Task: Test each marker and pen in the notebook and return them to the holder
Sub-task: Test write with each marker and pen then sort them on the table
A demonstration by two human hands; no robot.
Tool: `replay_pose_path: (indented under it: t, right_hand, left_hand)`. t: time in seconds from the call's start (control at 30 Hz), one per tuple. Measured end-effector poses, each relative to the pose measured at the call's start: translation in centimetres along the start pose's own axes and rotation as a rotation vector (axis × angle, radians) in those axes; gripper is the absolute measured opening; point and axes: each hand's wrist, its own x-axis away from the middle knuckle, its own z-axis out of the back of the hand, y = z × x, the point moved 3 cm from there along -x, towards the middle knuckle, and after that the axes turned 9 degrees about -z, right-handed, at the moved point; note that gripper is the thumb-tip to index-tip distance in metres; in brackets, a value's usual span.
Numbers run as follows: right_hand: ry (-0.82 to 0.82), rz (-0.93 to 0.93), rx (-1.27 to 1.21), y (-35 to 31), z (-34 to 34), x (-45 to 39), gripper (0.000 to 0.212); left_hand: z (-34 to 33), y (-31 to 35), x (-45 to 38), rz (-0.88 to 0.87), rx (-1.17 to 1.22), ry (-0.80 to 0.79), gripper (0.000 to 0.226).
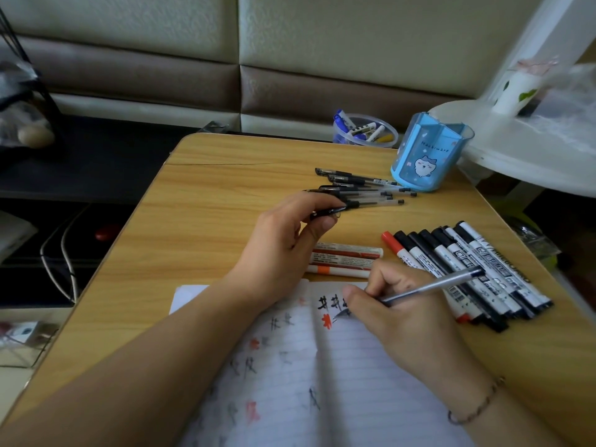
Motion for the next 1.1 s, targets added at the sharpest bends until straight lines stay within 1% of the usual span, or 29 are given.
replay_pose_path:
  t: [0.1, 0.2, 0.3, 0.37, 0.43, 0.53, 0.6, 0.63, 0.67, 0.7, 0.77, 0.97, 1.1]
  right_hand:
    - [0.006, 0.000, 0.031, 0.0, 0.0, -0.1, 0.043]
    - [-0.002, -0.030, -0.007, 0.1, 0.0, -0.1, 0.042]
    - [0.009, -0.035, 0.020, 0.1, -0.1, -0.1, 0.042]
    - [-0.017, -0.071, 0.001, 0.2, 0.0, -0.2, 0.041]
    - [-0.044, -0.108, -0.118, 0.2, 0.2, -0.2, 0.038]
    - [-0.049, -0.157, -0.395, 0.0, 0.8, -0.1, 0.030]
    - [-0.036, -0.164, -0.513, 0.0, 1.3, -0.2, 0.029]
    - [-0.020, -0.156, -0.542, 0.0, 1.6, -0.2, 0.023]
    - [0.002, -0.150, -0.559, 0.1, 1.8, -0.3, 0.014]
    - [0.031, -0.148, -0.568, 0.2, 2.0, -0.4, 0.011]
    - [0.070, -0.158, -0.566, 0.4, 2.1, -0.5, 0.018]
    - [0.096, -0.178, -0.563, 0.4, 2.0, -0.5, 0.012]
    - [0.110, -0.170, -0.586, 0.3, 2.1, -0.4, 0.013]
  left_hand:
    - [-0.1, 0.0, -0.1, -0.022, -0.022, -0.001, 0.021]
    - [-0.1, 0.1, -0.1, -0.040, -0.038, -0.013, 0.021]
    - [-0.2, -0.1, 0.0, -0.028, -0.045, -0.017, 0.022]
    - [-0.2, 0.0, 0.0, -0.024, -0.055, -0.025, 0.022]
    - [-0.2, 0.1, 0.0, -0.001, -0.044, -0.040, 0.024]
    - [-0.2, 0.2, 0.1, 0.055, -0.015, -0.055, 0.028]
    - [-0.2, 0.2, 0.2, 0.061, -0.014, -0.061, 0.026]
    - [-0.2, 0.2, 0.1, 0.057, -0.014, -0.066, 0.023]
    - [-0.2, 0.2, 0.1, 0.047, -0.013, -0.072, 0.021]
    - [-0.2, 0.2, 0.0, 0.035, -0.010, -0.079, 0.020]
    - [-0.3, 0.3, 0.0, 0.009, -0.010, -0.103, 0.019]
    - [-0.7, 0.6, 0.0, -0.093, -0.061, -0.161, 0.025]
    - [-0.7, 0.6, 0.0, -0.110, -0.078, -0.169, 0.020]
